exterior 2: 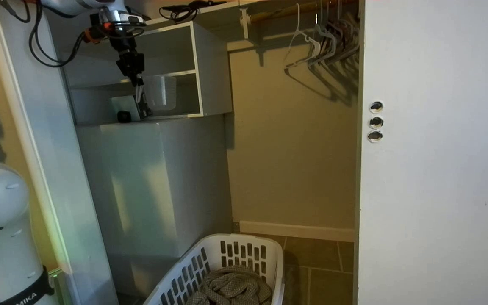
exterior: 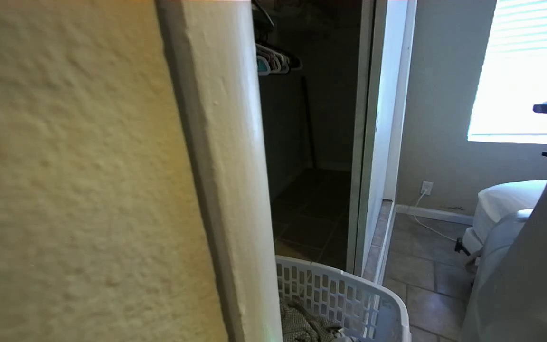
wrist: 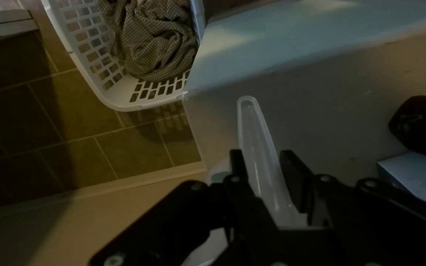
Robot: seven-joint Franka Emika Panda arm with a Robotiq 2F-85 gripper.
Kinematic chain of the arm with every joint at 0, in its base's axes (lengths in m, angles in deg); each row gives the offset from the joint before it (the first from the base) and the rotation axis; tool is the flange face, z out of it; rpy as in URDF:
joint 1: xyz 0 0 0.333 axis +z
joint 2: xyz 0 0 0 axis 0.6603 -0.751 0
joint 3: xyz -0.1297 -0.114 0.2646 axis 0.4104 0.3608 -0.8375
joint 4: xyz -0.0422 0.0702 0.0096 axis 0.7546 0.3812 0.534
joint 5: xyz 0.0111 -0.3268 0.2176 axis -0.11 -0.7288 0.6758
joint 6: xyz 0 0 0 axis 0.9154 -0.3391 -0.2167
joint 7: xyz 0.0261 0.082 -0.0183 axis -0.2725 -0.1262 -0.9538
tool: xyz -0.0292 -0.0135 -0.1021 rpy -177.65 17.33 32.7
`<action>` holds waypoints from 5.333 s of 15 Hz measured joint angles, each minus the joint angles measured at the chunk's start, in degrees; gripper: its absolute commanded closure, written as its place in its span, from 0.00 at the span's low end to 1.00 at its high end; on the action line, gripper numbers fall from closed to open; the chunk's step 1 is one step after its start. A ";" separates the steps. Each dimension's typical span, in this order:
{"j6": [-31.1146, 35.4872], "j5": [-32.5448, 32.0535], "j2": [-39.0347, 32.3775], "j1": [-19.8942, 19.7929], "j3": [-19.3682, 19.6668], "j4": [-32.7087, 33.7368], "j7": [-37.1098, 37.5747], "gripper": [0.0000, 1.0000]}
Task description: Move the clear jar from the bottom shelf onto the top shelf
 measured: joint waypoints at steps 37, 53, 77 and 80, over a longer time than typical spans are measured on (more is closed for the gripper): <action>-10.49 -5.34 -16.85 0.04 -0.88 37.03 -6.27 0.93; -16.34 -10.50 -26.04 4.92 0.00 52.99 -7.60 0.93; -5.19 -13.84 -30.81 6.95 0.07 54.10 -1.97 0.93; -2.90 -13.84 -32.35 6.93 0.11 54.11 -1.92 0.93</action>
